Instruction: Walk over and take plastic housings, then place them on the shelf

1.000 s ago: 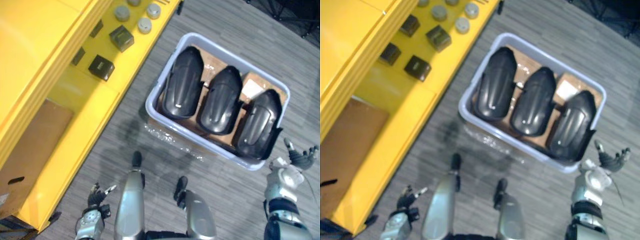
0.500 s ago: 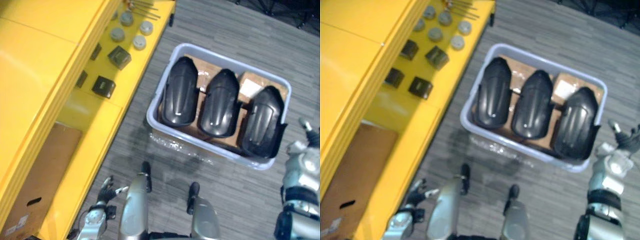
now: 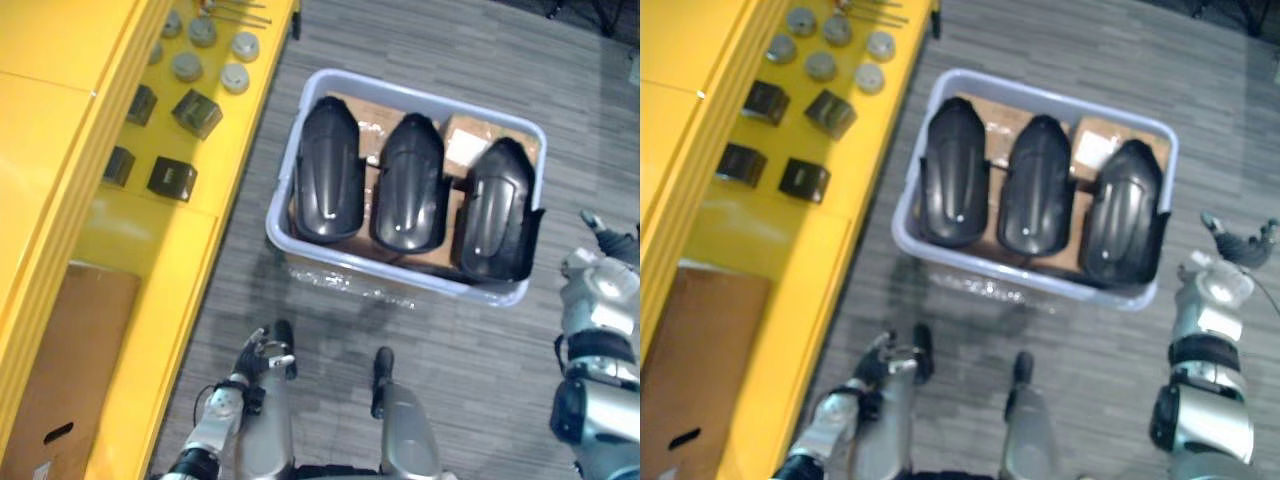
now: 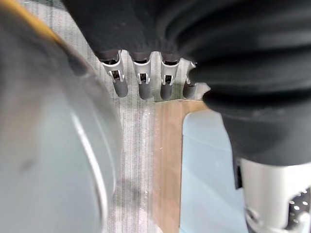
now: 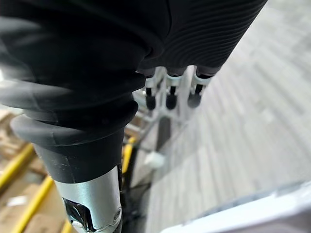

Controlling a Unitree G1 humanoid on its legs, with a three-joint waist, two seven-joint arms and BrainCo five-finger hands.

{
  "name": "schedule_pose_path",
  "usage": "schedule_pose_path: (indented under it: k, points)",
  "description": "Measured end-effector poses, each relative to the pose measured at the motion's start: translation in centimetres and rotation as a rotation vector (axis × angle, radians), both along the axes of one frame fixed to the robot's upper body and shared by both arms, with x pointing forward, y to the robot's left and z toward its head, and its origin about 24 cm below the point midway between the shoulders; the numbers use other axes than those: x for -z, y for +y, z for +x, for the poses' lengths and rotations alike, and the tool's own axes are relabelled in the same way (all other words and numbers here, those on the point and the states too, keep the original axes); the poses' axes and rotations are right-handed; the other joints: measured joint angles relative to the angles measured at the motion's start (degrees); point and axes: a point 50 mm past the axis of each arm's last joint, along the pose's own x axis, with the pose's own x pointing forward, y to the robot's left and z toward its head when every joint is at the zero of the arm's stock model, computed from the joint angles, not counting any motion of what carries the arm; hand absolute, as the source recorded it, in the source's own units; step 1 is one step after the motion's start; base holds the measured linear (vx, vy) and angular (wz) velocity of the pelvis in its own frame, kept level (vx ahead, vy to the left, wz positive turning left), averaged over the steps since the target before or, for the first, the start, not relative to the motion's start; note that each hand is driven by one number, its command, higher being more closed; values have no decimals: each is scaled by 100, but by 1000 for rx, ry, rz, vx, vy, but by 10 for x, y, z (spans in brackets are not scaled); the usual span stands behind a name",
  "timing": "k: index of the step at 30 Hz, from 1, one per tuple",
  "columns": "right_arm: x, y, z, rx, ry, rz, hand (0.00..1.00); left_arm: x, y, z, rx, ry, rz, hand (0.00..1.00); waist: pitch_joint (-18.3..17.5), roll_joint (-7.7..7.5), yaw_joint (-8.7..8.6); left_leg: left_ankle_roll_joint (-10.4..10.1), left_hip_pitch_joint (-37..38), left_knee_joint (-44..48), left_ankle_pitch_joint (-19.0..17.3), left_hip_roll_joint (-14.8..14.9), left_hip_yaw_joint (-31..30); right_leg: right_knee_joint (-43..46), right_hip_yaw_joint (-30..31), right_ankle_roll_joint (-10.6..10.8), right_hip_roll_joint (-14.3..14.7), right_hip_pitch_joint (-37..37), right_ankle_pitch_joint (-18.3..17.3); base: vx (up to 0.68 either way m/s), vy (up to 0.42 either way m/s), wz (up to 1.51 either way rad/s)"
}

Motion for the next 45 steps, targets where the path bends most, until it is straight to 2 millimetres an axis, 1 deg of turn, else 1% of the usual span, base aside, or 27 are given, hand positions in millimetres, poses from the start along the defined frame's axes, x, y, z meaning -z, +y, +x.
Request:
schedule_pose_path:
  k: [2,3,6,8,11,13,14,17,19,23,26,28,31,35,36,41,45]
  points:
    - [-15,-9,1,37,-1,-11,0,1,-5,2,-11,-3,-12,0,1,148,15,49,-98,-17,50,-63,-11,44,-17,19,-44,-76,21,35,19,7]
    - [-19,-11,1,42,-3,-13,0,2,-7,2,-13,-3,-17,0,4,177,13,66,-106,-34,78,-99,-7,69,-18,20,-78,-108,21,41,16,16]
    - [-32,-21,0,66,25,-59,0,4,-15,3,-41,12,-53,0,28,467,75,111,-198,-161,187,-230,-44,128,-135,29,-188,-219,24,17,6,17]
    - [-36,-21,2,65,32,-70,0,4,-22,3,-30,4,-52,0,30,575,103,123,-233,-337,318,-343,-67,219,-177,42,-278,-341,14,1,-9,19]
    - [-44,-17,8,43,42,-108,0,1,-27,7,-34,-18,-60,0,75,682,159,124,-277,-399,386,-379,-85,351,-190,38,-307,-460,-10,-14,-21,9]
    - [-47,-15,11,15,57,-136,0,0,-29,8,-43,-40,-63,0,83,699,233,107,-282,-432,423,-419,-100,545,-219,31,-366,-555,-127,-38,-33,10]
    - [-48,-15,12,10,61,-146,0,0,-29,8,-45,-42,-62,0,83,699,235,104,-283,-461,443,-438,-110,591,-235,28,-386,-601,-148,-55,-40,14]
    - [-61,-8,19,-36,63,-200,0,-3,-34,11,-51,-59,-84,0,74,713,239,51,-384,-511,485,-456,-139,661,-258,6,-402,-735,-185,-44,-30,6]
    - [-65,-4,24,-81,83,-237,0,-9,-42,18,-33,-83,-99,0,77,718,252,83,-475,-463,514,-433,-146,694,-262,6,-386,-824,-181,0,0,0]
    - [-61,-1,27,-115,161,-247,0,-15,-67,23,21,-109,-143,0,79,723,268,83,-509,-378,510,-410,-170,692,-282,5,-366,-810,-181,0,0,0]
    - [-58,-1,27,-99,213,-221,0,-17,-77,23,37,-112,-161,0,109,787,277,74,-552,-328,503,-379,-225,691,-312,-13,-321,-808,-184,1,-10,1]
    - [-53,-3,24,-51,260,-196,0,-18,-79,24,44,-116,-156,0,137,862,279,70,-615,-285,502,-340,-298,697,-363,-36,-270,-812,-182,7,-33,5]
    - [-52,-4,22,2,283,-187,0,-18,-79,24,25,-118,-150,0,161,916,279,69,-622,-281,503,-321,-295,696,-364,-46,-258,-822,-177,4,-8,-1]
    - [-53,-4,21,42,309,-182,0,-18,-77,24,-10,-110,-167,0,164,922,292,68,-607,-294,503,-287,-249,695,-315,-57,-235,-872,-171,11,-19,-7]
    - [-55,-3,22,46,313,-188,100,-17,-77,24,-15,-104,-168,0,164,923,292,68,-583,-310,503,-275,-204,696,-284,-59,-236,-883,-169,22,-23,-14]
    - [-55,-1,23,45,340,-200,100,-13,-74,22,-43,-71,-187,0,163,925,264,56,-455,-401,512,-264,-124,693,-245,-71,-245,-858,-173,22,-22,-7]
    - [-55,-1,23,25,402,-249,100,-11,-74,22,-62,-51,-211,0,163,925,234,50,-441,-425,517,-267,-127,677,-254,-72,-245,-839,-173,6,-3,1]
